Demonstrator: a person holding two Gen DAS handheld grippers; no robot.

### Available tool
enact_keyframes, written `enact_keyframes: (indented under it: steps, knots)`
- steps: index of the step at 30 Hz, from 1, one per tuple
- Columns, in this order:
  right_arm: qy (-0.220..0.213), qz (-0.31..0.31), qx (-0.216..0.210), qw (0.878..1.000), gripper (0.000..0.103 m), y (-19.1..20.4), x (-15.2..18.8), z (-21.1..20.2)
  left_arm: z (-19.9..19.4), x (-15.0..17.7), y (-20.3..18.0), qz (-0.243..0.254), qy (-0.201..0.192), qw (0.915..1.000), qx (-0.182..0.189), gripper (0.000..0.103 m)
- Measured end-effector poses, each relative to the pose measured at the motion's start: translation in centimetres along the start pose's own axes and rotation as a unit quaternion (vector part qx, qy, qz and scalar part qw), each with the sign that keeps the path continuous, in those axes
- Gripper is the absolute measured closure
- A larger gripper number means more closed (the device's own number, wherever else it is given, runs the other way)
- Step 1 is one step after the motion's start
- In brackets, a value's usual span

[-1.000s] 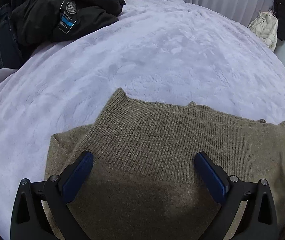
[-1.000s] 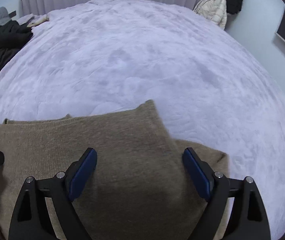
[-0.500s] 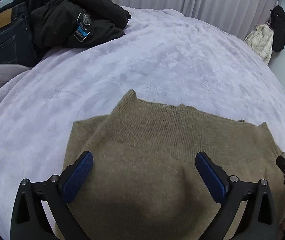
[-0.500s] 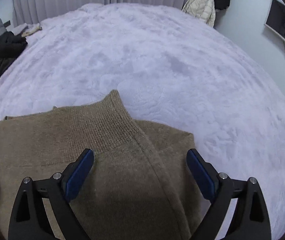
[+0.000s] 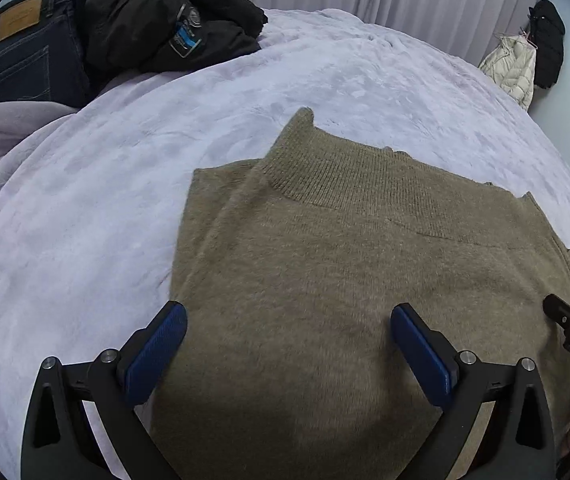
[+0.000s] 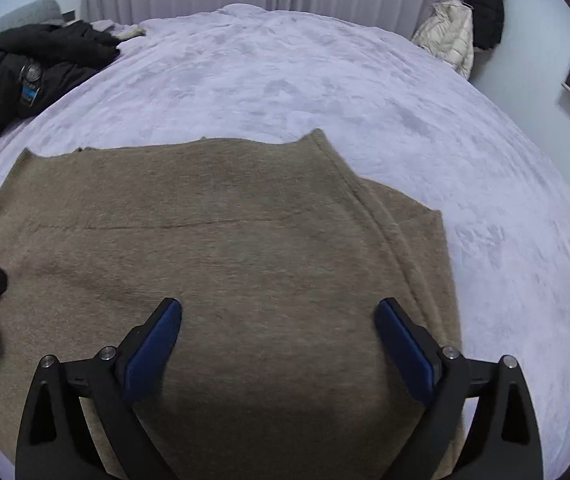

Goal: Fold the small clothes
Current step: 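Press the ribbed collar area flat with both tools, then grasp the sweater edge with the left tool and fold it lengthwise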

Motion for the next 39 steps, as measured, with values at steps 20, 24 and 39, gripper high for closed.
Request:
enact_keyframes:
  steps: [20,24,39]
  knots:
    - [-0.074,-0.018,0.002,0.997,0.001,2.3,5.4,-6.1,-0.1,2.9,5.7,-0.164,0.079,0.9728,0.143,0.000]
    - [-0.078,-0.018,0.004,0.997,0.001,2.4,5.4,-6.2,1.9,2.1,1.9,-0.129,0.108,0.9696,0.178,0.008]
    - [-0.041,-0.091,-0.021,0.995,0.001,6.1,-0.8,-5.4,-0.8,0.1,-1.3,-0.047,0.079,0.9866,0.134,0.076]
Point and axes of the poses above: each gripper's, at about its wrist camera, not at the fingertips, and z roughly the way its jaws point, y to its left, x to its underside, the point moved 7 cm from there along z, roughly the way its jaws point, and after that the axes turned 15 degrees about -y, right-handed, at the moved point
